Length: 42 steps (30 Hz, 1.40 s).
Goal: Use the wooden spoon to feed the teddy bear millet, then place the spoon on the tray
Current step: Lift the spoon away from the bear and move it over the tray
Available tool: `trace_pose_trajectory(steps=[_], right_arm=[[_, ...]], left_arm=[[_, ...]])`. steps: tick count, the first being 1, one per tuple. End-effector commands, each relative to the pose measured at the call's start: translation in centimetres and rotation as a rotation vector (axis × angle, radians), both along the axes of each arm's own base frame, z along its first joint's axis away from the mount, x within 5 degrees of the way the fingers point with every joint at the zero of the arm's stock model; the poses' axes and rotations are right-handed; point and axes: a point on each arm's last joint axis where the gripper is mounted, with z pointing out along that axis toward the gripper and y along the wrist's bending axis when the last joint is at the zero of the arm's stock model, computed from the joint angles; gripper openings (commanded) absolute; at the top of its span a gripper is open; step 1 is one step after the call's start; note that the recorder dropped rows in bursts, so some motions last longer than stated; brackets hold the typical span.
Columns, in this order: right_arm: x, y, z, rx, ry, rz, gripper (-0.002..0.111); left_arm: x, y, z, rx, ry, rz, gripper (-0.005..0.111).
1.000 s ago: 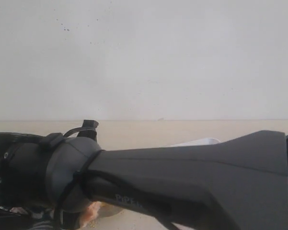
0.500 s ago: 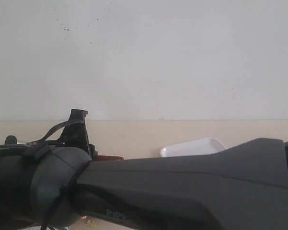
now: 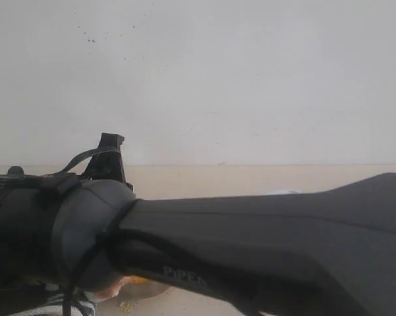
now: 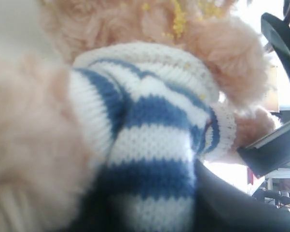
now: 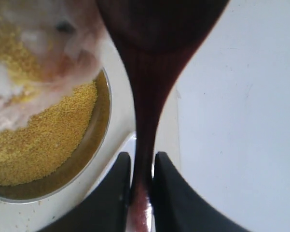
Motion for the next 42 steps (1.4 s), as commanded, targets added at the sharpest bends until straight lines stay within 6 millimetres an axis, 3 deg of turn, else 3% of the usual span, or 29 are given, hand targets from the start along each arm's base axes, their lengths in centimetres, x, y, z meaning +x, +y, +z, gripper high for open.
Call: trace_pose_trajectory(steps=[1,9,12,17,23,31,37,42], right_arm=[[1.2,-1.0,0.4,-0.003,0.042,-0.014,0.000],[1.4,-1.1,2.1,0.066,0.017,0.014,0.000],[1.9,-2.2,2.5,0.035,0.022,-0.048,0.000],[2.6,-4.0,4.9,0.185,0.159,-0.067,0.000],[4.1,-7.4,8.6,0.428,0.346,-0.079,0.000],[7.7,-13.6,10.9,0.604,0.522,-0.160,0.000],[10.2,-17.3,10.3,0.707,0.629,-0.219,0.000],[12.7,-22.6,6.1,0.708,0.651,-0.406,0.000]], left_arm=[[0.5,0.1,0.7,-0.046,-0.038,0.027,0.004],[0.6,0.1,0.7,-0.048,-0.045,0.036,0.004],[0.5,0.1,0.7,-0.045,-0.044,0.029,0.004],[0.5,0.1,0.7,-0.047,-0.045,0.030,0.004],[0.8,0.2,0.8,-0.062,-0.052,0.061,0.004],[1.3,0.2,1.4,-0.090,-0.066,0.063,0.004],[1.2,-0.2,2.4,-0.194,-0.117,0.034,0.004],[1.8,0.4,3.2,-0.214,-0.160,0.042,0.004]])
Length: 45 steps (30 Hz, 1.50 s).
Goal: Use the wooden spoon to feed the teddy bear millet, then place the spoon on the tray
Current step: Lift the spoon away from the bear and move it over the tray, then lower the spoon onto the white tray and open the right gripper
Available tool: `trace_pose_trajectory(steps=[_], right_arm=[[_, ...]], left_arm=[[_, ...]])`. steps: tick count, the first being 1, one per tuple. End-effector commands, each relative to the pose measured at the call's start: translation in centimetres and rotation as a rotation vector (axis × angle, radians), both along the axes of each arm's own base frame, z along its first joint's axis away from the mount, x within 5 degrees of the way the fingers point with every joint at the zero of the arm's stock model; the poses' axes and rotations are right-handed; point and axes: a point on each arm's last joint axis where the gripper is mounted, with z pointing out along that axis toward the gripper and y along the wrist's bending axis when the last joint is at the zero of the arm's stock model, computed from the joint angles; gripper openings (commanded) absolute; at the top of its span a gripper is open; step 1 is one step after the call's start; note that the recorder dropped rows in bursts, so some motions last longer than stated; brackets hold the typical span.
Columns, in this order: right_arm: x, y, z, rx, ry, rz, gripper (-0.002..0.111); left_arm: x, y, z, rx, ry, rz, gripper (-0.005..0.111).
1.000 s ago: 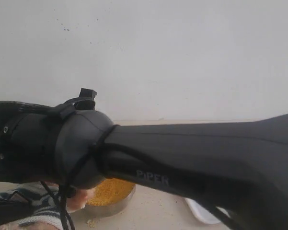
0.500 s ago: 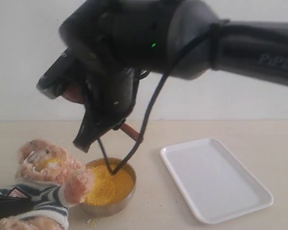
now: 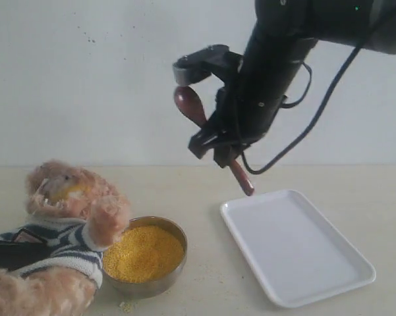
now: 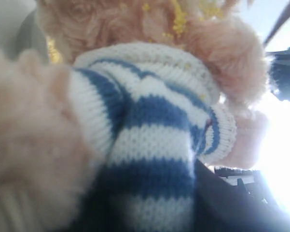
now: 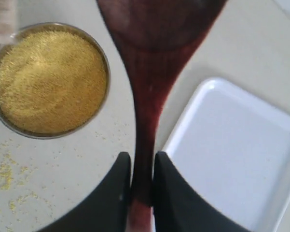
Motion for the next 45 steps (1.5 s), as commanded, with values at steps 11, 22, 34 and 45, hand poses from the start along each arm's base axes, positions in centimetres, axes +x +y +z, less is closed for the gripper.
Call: trace_pose_trajectory(steps=[11,22,34,45], right_arm=[[2.1,-13.3,-12.1,0.072,0.225,-0.430,0.000],[2.2,-12.4,-12.1,0.170,0.212,-0.412,0.000],[5.1,-12.2,-14.7,0.176,0.099,-0.411,0.000],[7.1,-11.8,-18.4,0.148,0.124,-0.400,0.000]], left_arm=[[1.9,2.4,2.1,0.171,-0.346,0.005,0.004],[1.9,2.4,2.0,0.210,-0.392,-0.011,0.004],[1.9,2.5,1.6,0.234,-0.360,0.003,0.004],[2.0,2.7,1.3,0.263,-0.341,0.016,0.004]])
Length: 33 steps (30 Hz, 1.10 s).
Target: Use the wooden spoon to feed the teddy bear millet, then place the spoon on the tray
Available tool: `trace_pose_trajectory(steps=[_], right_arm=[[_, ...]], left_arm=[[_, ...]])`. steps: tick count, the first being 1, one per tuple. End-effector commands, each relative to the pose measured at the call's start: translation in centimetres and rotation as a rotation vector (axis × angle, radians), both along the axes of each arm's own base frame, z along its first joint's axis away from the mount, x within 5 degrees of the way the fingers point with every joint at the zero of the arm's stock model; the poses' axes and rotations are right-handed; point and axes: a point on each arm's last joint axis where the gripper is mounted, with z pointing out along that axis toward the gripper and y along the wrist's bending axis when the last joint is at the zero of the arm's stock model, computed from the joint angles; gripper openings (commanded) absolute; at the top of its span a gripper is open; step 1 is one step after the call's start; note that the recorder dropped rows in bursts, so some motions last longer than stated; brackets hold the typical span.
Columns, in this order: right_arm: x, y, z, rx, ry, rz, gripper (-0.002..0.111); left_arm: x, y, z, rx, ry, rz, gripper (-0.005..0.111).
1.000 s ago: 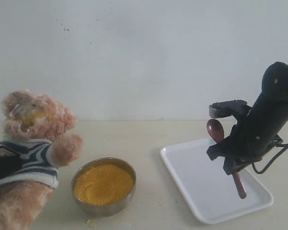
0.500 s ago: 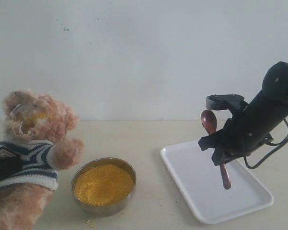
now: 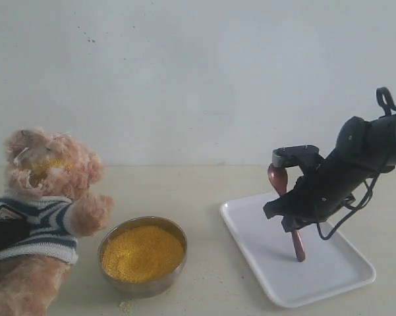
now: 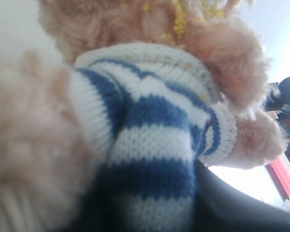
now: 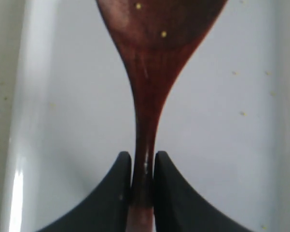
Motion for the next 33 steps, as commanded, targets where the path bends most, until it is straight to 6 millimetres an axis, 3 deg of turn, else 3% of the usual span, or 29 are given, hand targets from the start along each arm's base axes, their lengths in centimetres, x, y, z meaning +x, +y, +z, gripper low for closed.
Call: trace_pose_trajectory(steps=[1,7,14,21,23,29,33], right_arm=[[0.5,-0.1,-0.9,-0.014,-0.011,0.018,0.000],[0.5,-0.1,-1.2,-0.015,-0.011,0.016,0.006],[0.5,-0.1,-1.2,-0.015,-0.008,0.017,0.033],[0.3,-0.1,-0.4,-0.005,0.000,0.011,0.035],[0.1,-0.1,0.9,0.007,-0.016,-0.002,0.035],[-1.1,-0.4,7.9,0.037,-0.166,0.001,0.033],[-3.1,-0.9,11.1,-0.005,-0.164,0.045,0.000]], left_arm=[[0.1,0.1,0.0,-0.002,-0.005,0.017,0.004],[0.1,0.1,0.0,0.001,-0.003,0.019,0.004],[0.1,0.1,0.0,0.001,-0.003,0.019,0.004],[0.1,0.1,0.0,0.001,-0.003,0.019,0.004],[0.1,0.1,0.0,0.001,-0.003,0.019,0.004],[0.1,0.1,0.0,0.001,-0.003,0.019,0.004],[0.1,0.1,0.1,-0.011,-0.002,0.016,0.004]])
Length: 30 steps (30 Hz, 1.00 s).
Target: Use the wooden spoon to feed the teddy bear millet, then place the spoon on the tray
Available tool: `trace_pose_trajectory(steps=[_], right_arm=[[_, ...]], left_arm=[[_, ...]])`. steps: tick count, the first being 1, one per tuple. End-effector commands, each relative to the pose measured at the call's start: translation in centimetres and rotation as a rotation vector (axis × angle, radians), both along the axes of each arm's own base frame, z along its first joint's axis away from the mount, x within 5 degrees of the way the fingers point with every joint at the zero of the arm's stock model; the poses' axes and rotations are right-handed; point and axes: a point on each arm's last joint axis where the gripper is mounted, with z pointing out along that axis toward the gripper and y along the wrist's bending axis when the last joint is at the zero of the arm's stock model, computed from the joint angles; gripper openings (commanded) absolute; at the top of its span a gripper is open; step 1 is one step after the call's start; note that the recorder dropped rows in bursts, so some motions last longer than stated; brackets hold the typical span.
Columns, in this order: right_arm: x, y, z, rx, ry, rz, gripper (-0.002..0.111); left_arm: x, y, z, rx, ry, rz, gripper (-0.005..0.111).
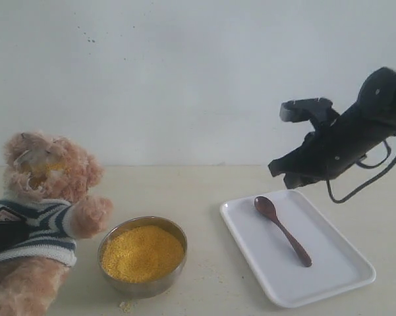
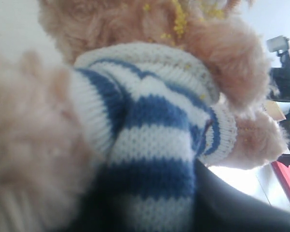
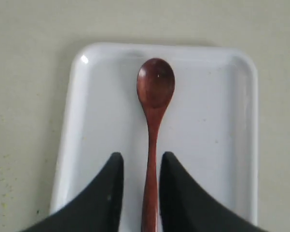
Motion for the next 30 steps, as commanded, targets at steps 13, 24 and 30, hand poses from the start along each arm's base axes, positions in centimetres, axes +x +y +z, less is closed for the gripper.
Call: trace_pose_trajectory(steps=[13,24,30], right_arm=[[-12.8,-3.9,6.2,0.160,-0.335,-0.248,0.000],[-26.1,-7.7,9.6,0.305,-0.864,-0.334,0.000],[-29.4,-9.0,9.0,0.307,-1.093,-0.368,0.000]], left_arm=[[-0.2,-0.3,0.5,-0.066,-0.008,-0.033,0.004],[-0.3,-0.3,0.4,-0.086,0.020,-0.029,0.004],[-0.3,-0.4,0.4,-0.085,0.021,-0.035,0.004]])
